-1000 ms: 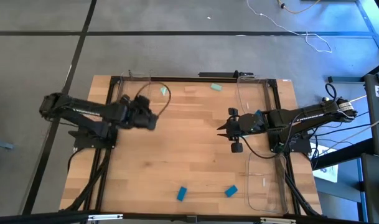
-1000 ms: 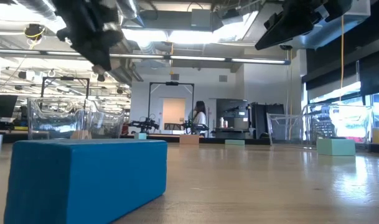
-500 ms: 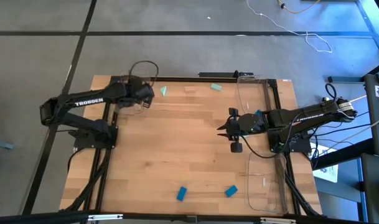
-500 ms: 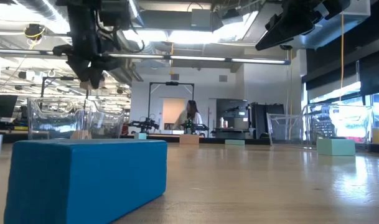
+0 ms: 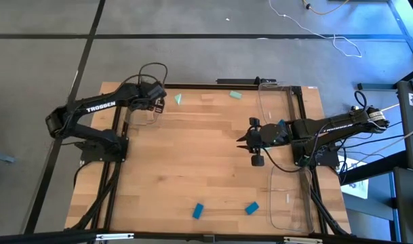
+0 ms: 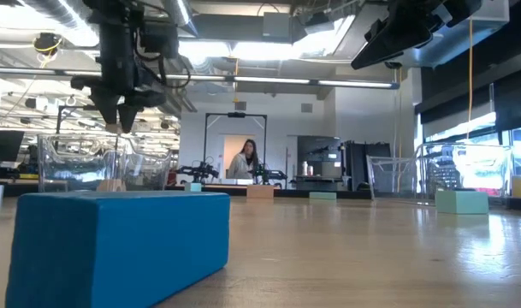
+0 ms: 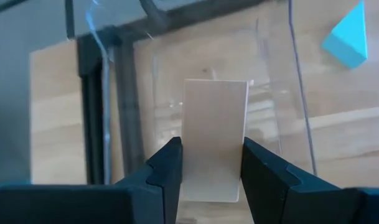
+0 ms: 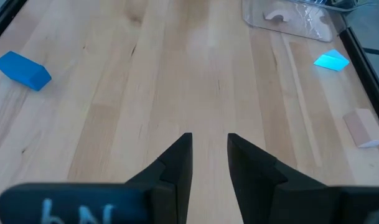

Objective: Sort & place blocks by color
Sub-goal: Put the bottom brown block into the top left transparent bin, then put the bottom right blue block into the top right transparent bin

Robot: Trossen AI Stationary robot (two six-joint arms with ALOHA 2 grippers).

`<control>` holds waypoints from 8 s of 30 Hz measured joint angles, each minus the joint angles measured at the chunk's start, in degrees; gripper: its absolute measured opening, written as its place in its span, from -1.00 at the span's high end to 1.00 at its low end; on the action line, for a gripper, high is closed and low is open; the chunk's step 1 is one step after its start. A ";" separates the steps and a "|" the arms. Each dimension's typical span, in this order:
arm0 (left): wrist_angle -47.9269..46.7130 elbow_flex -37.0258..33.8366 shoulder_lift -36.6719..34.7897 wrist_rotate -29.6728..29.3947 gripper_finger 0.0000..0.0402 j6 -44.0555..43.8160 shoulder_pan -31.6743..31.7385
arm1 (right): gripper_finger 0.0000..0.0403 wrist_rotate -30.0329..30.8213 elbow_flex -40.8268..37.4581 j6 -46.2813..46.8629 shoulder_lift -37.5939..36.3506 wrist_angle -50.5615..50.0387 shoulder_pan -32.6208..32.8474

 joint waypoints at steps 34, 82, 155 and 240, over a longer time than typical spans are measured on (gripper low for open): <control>16.68 -9.75 3.95 8.17 0.35 7.28 5.14 | 0.50 -0.46 0.00 0.00 0.00 0.02 0.00; 17.19 -9.55 -15.82 17.86 0.26 28.38 -13.45 | 0.50 -12.13 -0.02 0.92 0.16 -1.76 0.45; 18.40 -9.51 -10.59 7.04 0.26 9.94 -59.54 | 0.43 5.49 -0.02 16.88 4.57 -6.32 3.80; 19.29 -9.55 -10.61 4.78 0.26 9.97 -59.47 | 0.10 -5.78 7.51 21.33 31.52 11.79 30.83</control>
